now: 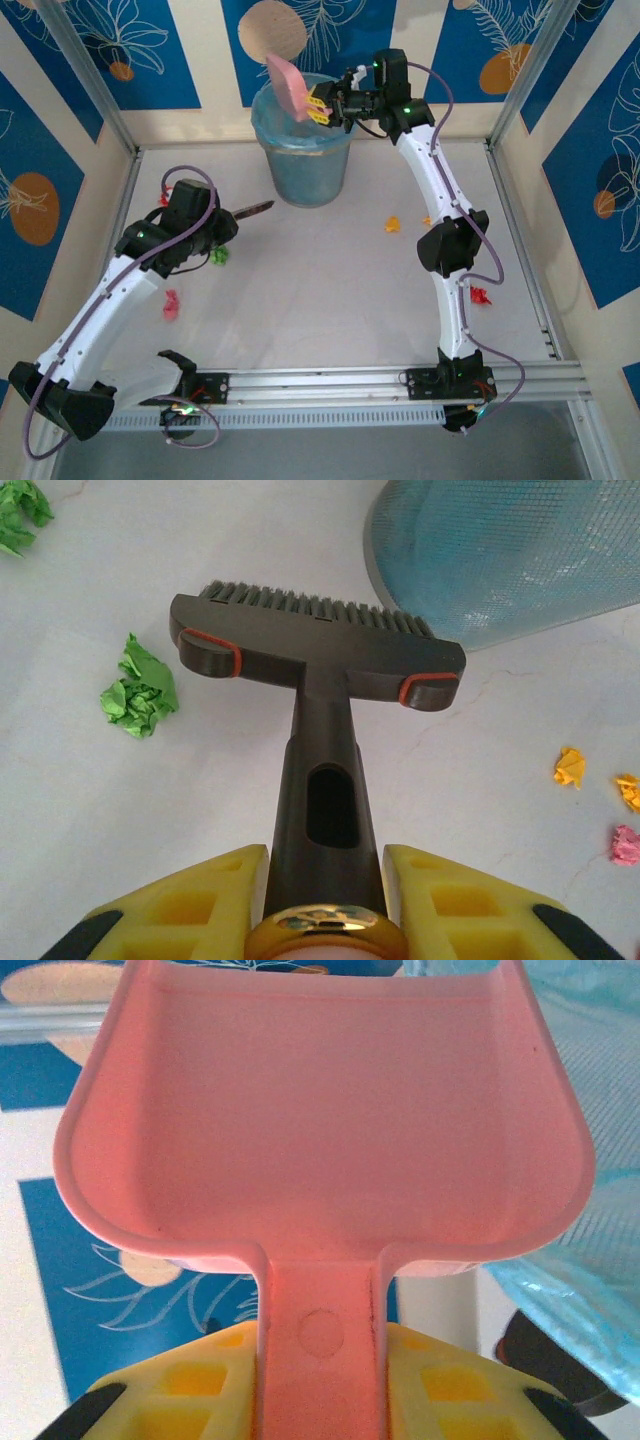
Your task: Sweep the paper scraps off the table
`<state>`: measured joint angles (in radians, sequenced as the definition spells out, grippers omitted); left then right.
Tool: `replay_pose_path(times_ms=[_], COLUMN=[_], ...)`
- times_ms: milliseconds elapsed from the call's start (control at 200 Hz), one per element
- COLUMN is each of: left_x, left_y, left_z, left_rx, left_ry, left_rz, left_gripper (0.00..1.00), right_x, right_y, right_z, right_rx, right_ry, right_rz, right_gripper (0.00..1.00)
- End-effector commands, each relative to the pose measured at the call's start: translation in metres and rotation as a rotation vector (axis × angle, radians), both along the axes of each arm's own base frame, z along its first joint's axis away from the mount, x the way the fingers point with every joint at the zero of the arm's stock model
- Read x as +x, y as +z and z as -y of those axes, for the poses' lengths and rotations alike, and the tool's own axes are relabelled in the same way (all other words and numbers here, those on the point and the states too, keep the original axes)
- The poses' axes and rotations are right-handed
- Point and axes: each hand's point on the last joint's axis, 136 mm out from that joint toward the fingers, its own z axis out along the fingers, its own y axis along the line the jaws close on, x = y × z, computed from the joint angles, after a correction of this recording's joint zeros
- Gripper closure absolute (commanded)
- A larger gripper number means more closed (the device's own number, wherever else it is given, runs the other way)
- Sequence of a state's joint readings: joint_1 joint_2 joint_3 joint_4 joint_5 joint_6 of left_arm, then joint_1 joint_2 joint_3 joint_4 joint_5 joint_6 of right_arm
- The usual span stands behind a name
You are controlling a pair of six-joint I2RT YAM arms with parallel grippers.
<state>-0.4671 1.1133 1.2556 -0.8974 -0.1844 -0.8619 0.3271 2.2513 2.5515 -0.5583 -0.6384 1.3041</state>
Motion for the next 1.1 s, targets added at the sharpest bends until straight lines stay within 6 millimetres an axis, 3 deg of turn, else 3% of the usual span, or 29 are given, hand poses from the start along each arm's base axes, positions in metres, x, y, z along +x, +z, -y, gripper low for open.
replay_pose_path(times_ms=[0,230,425,790,1095], left_x=[0.013,0.017,0.018,0.018,0.013], left_y=[0.025,0.029,0.036,0.04,0.04], left_z=[-0.003,-0.006,-0.012,-0.014,-0.018], left_rx=[0.003,0.02,0.047,0.05,0.057], left_ry=[0.004,0.011,0.021,0.024,0.031], left_rz=[0.082,0.094,0.113,0.122,0.117], left_gripper=[1.0,1.0,1.0,1.0,1.0], right_x=[-0.029,-0.067,-0.118,-0.204,-0.258], right_y=[0.042,0.054,0.054,-0.003,-0.077], right_z=[0.007,0.01,0.007,0.011,0.024], right_rx=[-0.059,-0.168,-0.259,-0.533,-0.793], right_ry=[0.027,0.062,0.128,0.243,0.314], right_rz=[0.233,0.51,0.835,1.162,1.283], right_gripper=[1.0,1.0,1.0,1.0,1.0])
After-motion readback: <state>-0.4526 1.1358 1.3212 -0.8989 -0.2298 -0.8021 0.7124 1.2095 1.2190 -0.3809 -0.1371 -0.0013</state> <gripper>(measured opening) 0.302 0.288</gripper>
